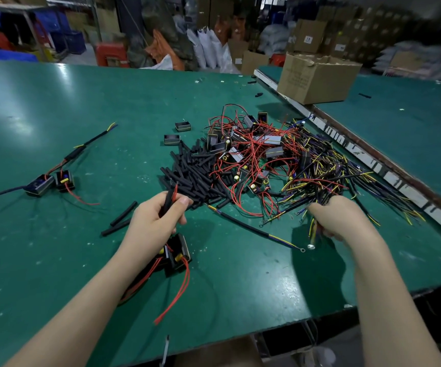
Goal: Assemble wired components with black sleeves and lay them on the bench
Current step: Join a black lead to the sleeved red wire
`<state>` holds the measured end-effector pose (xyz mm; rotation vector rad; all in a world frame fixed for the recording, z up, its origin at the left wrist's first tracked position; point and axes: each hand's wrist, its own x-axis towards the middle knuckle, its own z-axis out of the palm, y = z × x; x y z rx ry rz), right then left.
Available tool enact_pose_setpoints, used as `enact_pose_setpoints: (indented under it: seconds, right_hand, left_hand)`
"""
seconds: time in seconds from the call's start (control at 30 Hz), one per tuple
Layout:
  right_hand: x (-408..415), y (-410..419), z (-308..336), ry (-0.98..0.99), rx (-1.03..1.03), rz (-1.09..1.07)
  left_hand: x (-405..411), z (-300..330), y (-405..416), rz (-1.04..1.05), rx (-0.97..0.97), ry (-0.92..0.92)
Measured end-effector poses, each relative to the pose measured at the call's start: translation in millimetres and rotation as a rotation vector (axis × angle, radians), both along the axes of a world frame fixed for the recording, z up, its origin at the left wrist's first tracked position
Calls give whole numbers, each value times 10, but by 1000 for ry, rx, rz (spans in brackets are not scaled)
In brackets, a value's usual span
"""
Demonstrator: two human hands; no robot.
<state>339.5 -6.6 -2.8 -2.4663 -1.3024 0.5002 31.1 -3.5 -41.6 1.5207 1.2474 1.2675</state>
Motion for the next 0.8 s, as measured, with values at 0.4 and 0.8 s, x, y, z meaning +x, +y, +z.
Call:
enact_pose_setpoints:
  seconds: [0.4,0.8]
  right_hand:
    - [-958,-248,204,1249,365,359]
    - [-1390,247,90,1332,762,274]
  left_hand:
    - [-12,5,4,2,-6,-14]
    - [16,-21,8,-45,-39,-30]
